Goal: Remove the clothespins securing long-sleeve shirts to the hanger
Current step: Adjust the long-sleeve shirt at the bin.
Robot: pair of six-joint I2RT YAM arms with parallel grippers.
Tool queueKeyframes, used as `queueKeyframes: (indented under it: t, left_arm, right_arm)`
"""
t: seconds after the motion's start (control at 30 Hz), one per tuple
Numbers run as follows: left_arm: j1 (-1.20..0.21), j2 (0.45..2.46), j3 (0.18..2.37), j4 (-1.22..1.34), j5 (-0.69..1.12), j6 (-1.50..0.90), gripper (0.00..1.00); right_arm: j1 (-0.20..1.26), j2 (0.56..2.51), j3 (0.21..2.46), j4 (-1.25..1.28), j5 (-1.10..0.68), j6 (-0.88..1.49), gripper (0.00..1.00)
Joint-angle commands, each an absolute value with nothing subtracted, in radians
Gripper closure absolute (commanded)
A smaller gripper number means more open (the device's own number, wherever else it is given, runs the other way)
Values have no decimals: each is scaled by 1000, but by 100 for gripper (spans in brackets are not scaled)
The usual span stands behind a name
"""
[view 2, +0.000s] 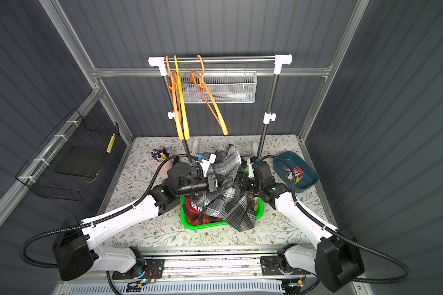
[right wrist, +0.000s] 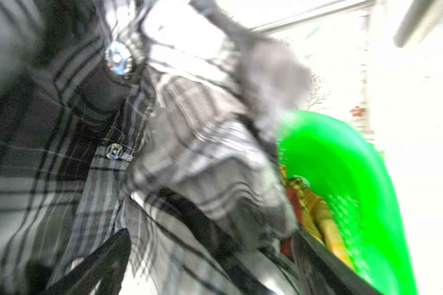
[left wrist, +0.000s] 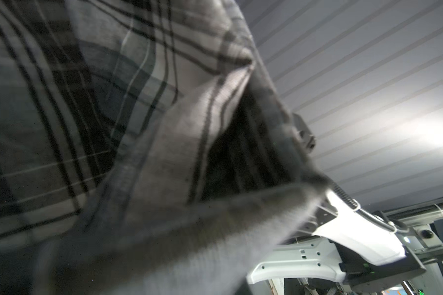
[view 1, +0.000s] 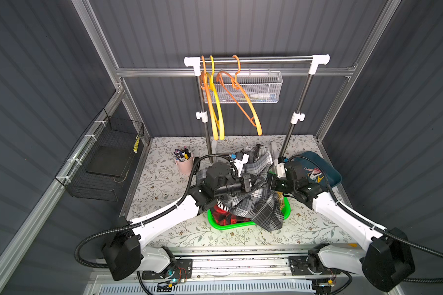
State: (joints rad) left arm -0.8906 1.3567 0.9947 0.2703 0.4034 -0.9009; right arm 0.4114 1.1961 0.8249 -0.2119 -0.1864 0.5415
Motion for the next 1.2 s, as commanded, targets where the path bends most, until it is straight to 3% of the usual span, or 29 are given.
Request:
queueKeyframes:
  t: [0.0, 0.2, 0.47, 0.9, 1.17]
  left_arm:
    - [-890, 1352, 937, 254, 381, -875, 100]
    - [-889, 1456, 873, 350, 423, -899, 100]
    - [-889, 1647, 824, 551, 516, -996, 100]
    - [-890, 1733, 781, 667, 552, -1055, 100]
    - [-887, 1690, 822, 550, 555, -975, 100]
  right_arm:
    - [377, 1127, 821, -288, -166, 511, 1]
    - [359, 1004, 885, -367, -154, 464, 1]
    - [419, 1053, 959, -368, -124, 439, 2]
    - [523, 1396, 1040, -307, -42, 427, 2]
    - [542, 1595, 978, -261, -7, 465, 3]
